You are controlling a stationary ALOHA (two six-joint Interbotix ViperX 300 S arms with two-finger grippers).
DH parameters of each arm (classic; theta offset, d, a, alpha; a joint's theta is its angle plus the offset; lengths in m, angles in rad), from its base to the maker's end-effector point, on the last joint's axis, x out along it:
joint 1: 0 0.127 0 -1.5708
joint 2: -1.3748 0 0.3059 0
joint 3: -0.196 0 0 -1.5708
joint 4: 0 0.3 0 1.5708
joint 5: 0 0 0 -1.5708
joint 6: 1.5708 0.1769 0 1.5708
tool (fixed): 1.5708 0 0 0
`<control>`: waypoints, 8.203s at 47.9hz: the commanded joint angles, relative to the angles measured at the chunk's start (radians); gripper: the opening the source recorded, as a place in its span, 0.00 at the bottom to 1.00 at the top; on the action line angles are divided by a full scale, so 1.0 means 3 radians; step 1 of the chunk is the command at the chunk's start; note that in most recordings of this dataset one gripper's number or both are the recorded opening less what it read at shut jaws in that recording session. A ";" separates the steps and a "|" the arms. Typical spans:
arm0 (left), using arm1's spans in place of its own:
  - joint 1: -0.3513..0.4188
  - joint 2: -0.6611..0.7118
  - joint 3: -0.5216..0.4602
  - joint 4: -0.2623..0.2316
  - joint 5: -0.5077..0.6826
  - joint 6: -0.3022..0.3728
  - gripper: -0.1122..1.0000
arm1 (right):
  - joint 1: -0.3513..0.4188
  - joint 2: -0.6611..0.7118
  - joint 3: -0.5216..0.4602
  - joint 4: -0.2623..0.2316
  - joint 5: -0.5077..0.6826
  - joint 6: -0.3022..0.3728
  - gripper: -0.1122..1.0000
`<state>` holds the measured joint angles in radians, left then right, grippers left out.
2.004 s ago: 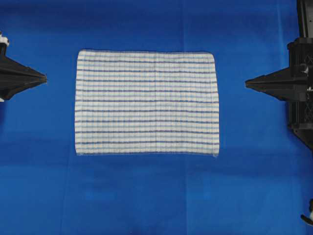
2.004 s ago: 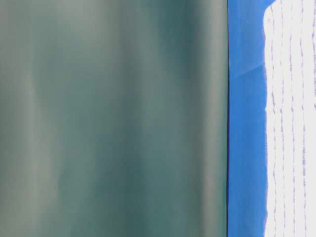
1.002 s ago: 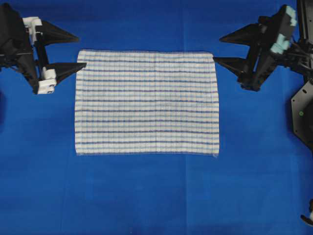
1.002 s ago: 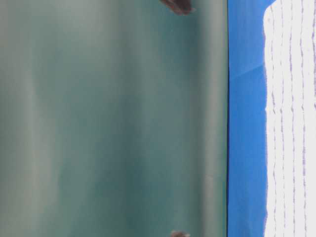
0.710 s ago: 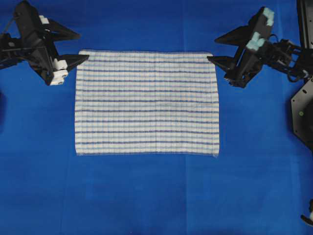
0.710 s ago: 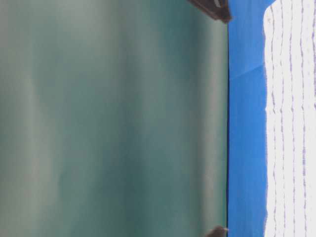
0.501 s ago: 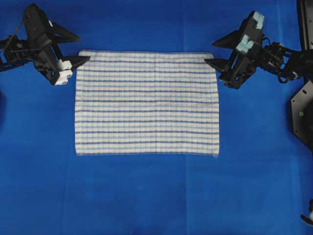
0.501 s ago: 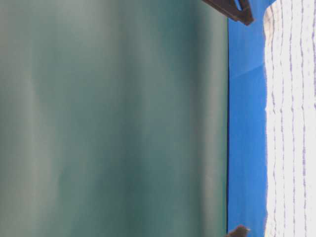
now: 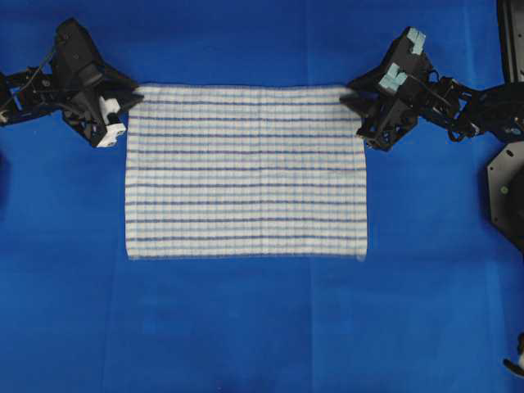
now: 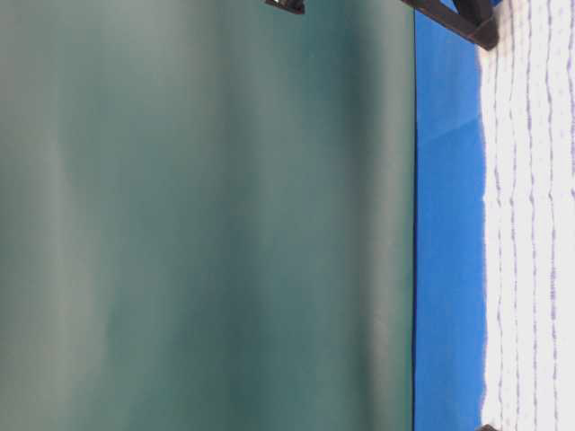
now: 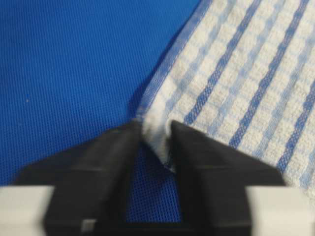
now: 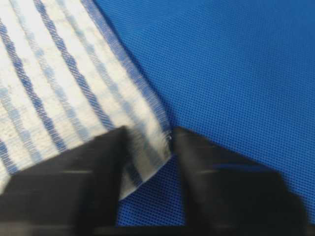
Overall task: Fold the blue towel.
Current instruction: 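Move both grippers to the towel's top corners and pinch them, then pull the top corners down toward the bottom edge with both grippers, then open both grippers and release the folded edge, then grasp the folded strip's left and right ends with both grippers, then lift the strip and rotate it vertical, right gripper moving to top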
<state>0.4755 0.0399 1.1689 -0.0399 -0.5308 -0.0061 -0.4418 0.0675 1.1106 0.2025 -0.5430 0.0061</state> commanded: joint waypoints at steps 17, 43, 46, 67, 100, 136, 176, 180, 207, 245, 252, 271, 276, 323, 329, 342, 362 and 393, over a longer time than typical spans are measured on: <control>0.0000 -0.0015 -0.0051 -0.0005 0.0005 -0.0020 0.13 | 0.0031 -0.0066 -0.0015 0.0005 -0.0010 -0.0010 0.14; -0.0143 -0.0665 -0.0087 -0.0005 0.0312 0.0020 0.13 | 0.0031 -0.0680 0.0072 0.0000 0.0399 -0.0031 0.14; -0.0179 -0.0711 -0.0077 -0.0005 0.0348 0.0015 0.13 | 0.0031 -0.0701 0.0082 0.0000 0.0399 -0.0031 0.14; -0.0644 -0.1145 0.0010 -0.0005 0.0424 -0.0036 0.13 | 0.0465 -0.1038 0.0097 0.0077 0.0619 -0.0005 0.14; -0.1744 -0.1805 0.0297 -0.0005 0.0491 -0.0578 0.13 | 0.1427 -0.2117 0.0368 0.0665 0.1053 -0.0005 0.14; -0.2102 -0.1360 0.0251 -0.0005 0.0516 -0.0598 0.13 | 0.1882 -0.1411 0.0169 0.1023 0.1058 -0.0005 0.14; -0.2132 -0.1289 0.0097 -0.0036 0.0685 -0.0910 0.78 | 0.2076 -0.1248 0.0072 0.1115 0.1069 -0.0072 0.91; -0.2117 -0.1493 0.0087 -0.0026 0.0828 -0.0864 0.84 | 0.2071 -0.1375 0.0087 0.1110 0.1074 -0.0128 0.89; -0.1621 -0.2204 0.0107 -0.0015 0.1176 -0.0501 0.68 | 0.1452 -0.1744 0.0102 0.1110 0.1191 -0.0665 0.89; -0.1294 -0.0649 -0.0072 -0.0015 0.0762 -0.0373 0.66 | 0.1340 -0.0573 0.0123 0.1283 0.0588 -0.0654 0.87; -0.1294 -0.0527 -0.0051 -0.0015 0.0762 -0.0394 0.60 | 0.1340 -0.0506 0.0143 0.1340 0.0573 -0.0649 0.82; -0.1411 -0.0460 -0.0077 -0.0015 0.0839 -0.0404 0.13 | 0.1391 -0.0506 0.0169 0.1324 0.0634 -0.0675 0.20; -0.1416 -0.0460 -0.0097 -0.0015 0.0915 -0.0404 0.12 | 0.1401 -0.0506 0.0164 0.1324 0.0639 -0.0675 0.13; -0.1687 -0.1488 -0.0501 -0.0041 0.1677 -0.0639 0.12 | 0.1360 -0.1759 0.0015 0.1319 0.1319 -0.0818 0.13; -0.1866 -0.1381 -0.0588 -0.0041 0.1360 -0.0844 0.12 | 0.1248 -0.1687 -0.0072 0.1324 0.1314 -0.0828 0.13; -0.2102 -0.0926 -0.1084 -0.0041 0.1171 -0.0915 0.12 | 0.0793 -0.1468 -0.0378 0.1181 0.1335 -0.0849 0.13; -0.2127 -0.0148 -0.1969 -0.0041 0.1069 -0.0936 0.12 | 0.0302 -0.1309 -0.0716 0.0972 0.1370 -0.0961 0.13; -0.2127 0.0583 -0.2736 -0.0041 0.0557 -0.0890 0.12 | -0.0072 -0.1079 -0.1099 0.0966 0.1529 -0.1319 0.13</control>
<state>-0.1595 0.2240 0.3804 -0.0522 -0.3528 -0.2761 -0.4571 -0.2485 0.8053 0.4939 -0.0859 -0.3881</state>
